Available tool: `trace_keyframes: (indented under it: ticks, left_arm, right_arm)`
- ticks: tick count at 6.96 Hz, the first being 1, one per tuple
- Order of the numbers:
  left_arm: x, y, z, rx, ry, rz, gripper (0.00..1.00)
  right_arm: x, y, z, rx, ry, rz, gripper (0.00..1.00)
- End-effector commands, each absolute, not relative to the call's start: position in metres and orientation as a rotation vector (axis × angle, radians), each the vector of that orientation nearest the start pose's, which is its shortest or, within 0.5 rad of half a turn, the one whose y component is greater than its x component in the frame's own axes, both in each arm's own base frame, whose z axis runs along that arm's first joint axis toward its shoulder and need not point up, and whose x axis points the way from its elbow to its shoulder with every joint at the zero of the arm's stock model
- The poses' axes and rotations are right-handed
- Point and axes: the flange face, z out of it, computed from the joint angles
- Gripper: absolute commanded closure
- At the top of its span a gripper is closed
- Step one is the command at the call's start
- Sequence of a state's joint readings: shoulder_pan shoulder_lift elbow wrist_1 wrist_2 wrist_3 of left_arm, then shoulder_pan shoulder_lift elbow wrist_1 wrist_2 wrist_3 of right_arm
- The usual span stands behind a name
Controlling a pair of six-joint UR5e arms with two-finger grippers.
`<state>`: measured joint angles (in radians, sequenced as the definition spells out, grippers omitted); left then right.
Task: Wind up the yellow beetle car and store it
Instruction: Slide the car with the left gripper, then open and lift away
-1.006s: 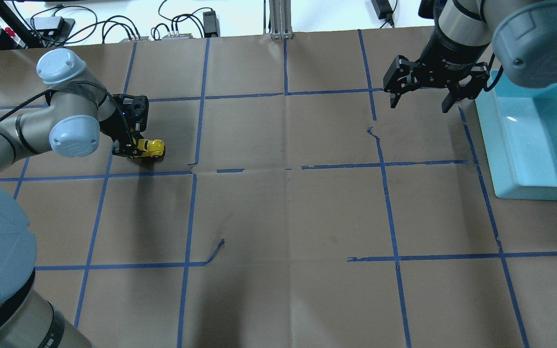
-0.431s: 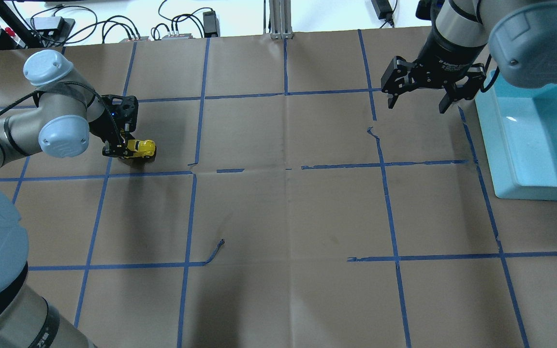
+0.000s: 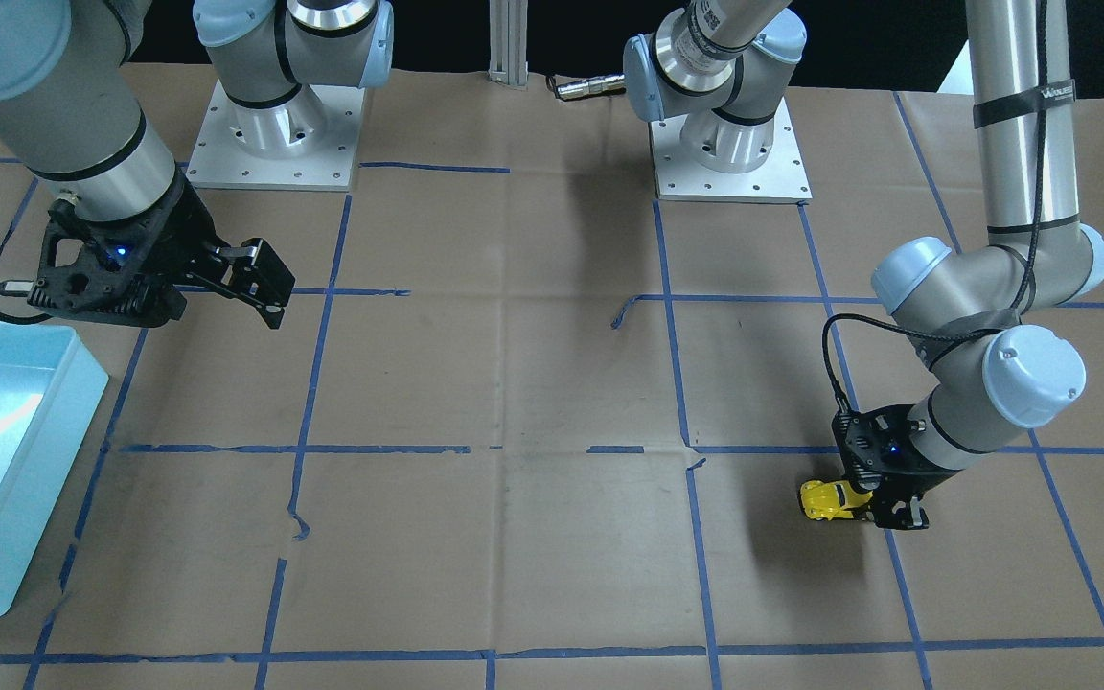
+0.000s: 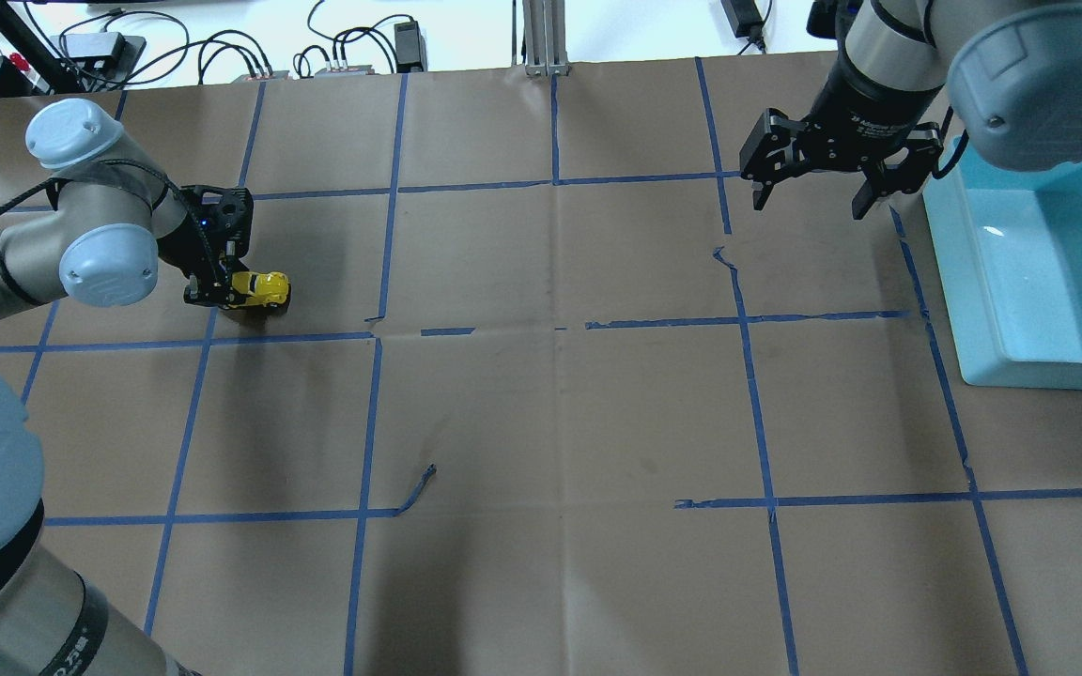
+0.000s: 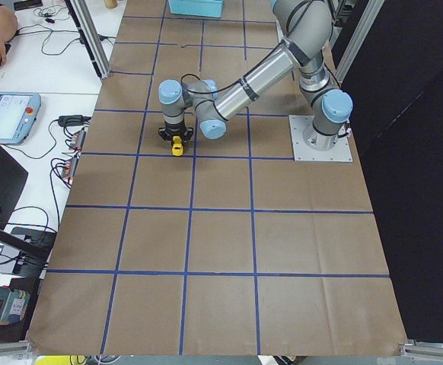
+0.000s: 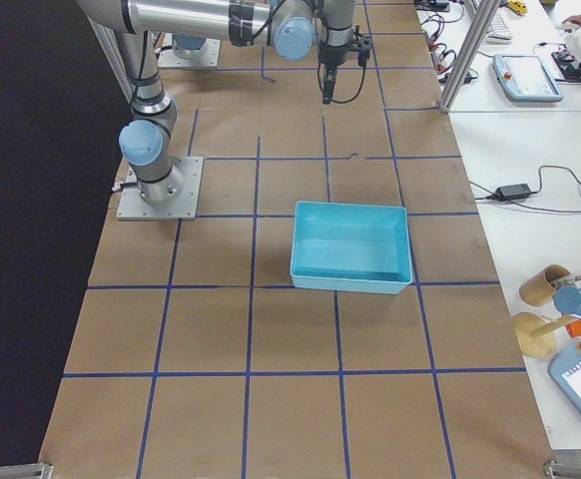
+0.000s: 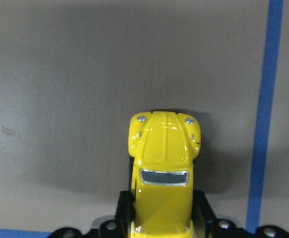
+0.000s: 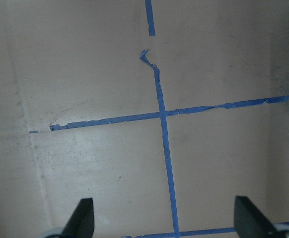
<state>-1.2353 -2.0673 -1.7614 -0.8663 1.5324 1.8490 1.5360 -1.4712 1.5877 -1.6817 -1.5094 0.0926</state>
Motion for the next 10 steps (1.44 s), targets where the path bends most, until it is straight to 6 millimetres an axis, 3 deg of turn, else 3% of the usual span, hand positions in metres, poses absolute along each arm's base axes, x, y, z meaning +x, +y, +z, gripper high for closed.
trace_keyframes:
  ticks: [1,4,5,6,8,9,10]
  left_arm:
    - [0.081,-0.617,0.189,2.171,2.272,-0.066,0.99]
    - [0.088,-0.617,0.187,2.159,2.285,-0.065,0.95]
    - [0.086,-0.617,0.184,2.164,2.29,-0.058,0.01]
    - [0.081,-0.618,0.195,2.148,2.29,-0.058,0.0]
    - [0.047,-0.608,0.242,2.093,2.35,-0.068,0.0]
    - [0.012,-0.596,0.287,1.98,2.455,-0.06,0.0]
    - [-0.034,-0.582,0.343,1.787,2.591,-0.082,0.0]
  right_arm:
    - [0.121,-0.536,0.441,0.196,3.074,0.003,0.0]
    - [0.123,-0.535,0.441,0.195,3.06,0.003,0.0]
    - [0.123,-0.537,0.437,0.196,3.06,0.015,0.0]
    - [0.123,-0.54,0.433,0.196,3.061,0.025,0.0]
    - [0.123,-0.543,0.433,0.195,3.06,0.001,0.0]
    - [0.123,-0.543,0.433,0.195,3.06,0.001,0.0]
    - [0.123,-0.543,0.432,0.195,3.059,0.003,0.0]
